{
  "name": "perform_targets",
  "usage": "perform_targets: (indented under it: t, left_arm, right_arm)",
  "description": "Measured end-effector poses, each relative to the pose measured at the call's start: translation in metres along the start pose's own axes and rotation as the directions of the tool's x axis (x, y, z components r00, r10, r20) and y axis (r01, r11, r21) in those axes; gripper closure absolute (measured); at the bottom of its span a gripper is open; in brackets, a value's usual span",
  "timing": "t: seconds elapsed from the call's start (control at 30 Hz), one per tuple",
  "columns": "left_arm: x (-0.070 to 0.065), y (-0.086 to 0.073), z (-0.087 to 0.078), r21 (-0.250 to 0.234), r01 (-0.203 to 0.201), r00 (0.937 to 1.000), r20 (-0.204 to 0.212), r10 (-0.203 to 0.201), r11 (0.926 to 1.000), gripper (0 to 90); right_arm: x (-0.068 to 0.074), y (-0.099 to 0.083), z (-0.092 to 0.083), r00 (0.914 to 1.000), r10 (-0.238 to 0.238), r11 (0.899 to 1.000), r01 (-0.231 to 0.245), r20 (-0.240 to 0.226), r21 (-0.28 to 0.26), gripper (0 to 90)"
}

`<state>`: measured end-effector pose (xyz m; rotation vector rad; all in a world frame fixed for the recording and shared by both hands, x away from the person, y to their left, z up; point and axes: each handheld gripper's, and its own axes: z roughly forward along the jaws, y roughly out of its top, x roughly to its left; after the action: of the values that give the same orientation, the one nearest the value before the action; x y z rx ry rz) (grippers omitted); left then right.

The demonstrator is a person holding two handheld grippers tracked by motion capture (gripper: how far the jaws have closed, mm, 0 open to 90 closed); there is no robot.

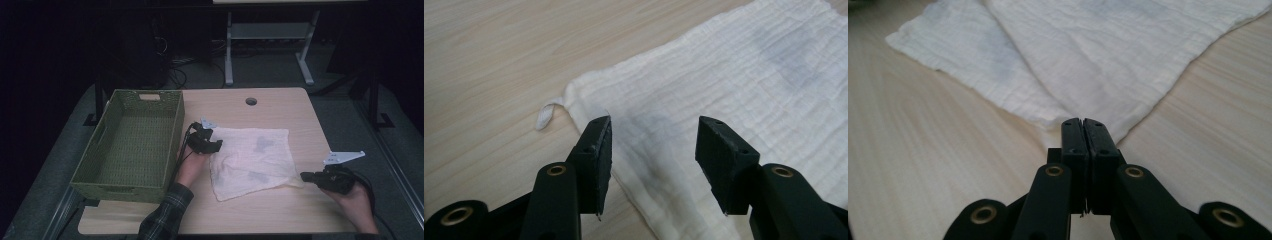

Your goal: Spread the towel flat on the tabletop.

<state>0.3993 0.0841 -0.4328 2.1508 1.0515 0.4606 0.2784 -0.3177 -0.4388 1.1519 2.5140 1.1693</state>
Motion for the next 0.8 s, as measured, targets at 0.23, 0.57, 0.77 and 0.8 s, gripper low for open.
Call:
perform_targets:
  t: [0.23, 0.57, 0.77, 0.8]
  left_arm:
    - [-0.001, 0.0, 0.001, 0.005, -0.003, 1.0, -0.003, 0.003, 1.0, 48.3]
    - [-0.005, -0.002, 0.001, 0.028, -0.015, 0.9999, 0.008, 0.015, 0.9995, 46.6]
    - [-0.017, -0.009, -0.008, 0.035, -0.043, 0.9985, 0.035, 0.042, 0.9985, 44.8]
    - [-0.019, -0.01, -0.009, 0.036, -0.044, 0.9982, 0.041, 0.043, 0.9984, 44.1]
  right_arm:
    - [0.017, -0.012, -0.012, 0.9991, -0.035, 0.999, 0.035, -0.023, -0.011, 88.6]
    - [0.039, -0.034, -0.019, 0.9973, -0.06, 0.996, 0.062, -0.043, 0.058, 88.4]
    - [0.036, -0.034, -0.021, 0.998, -0.059, 0.998, 0.06, -0.022, 0.021, 74.2]
    - [0.035, -0.03, -0.02, 0.9981, -0.06, 0.998, 0.06, -0.015, 0.011, 74.0]
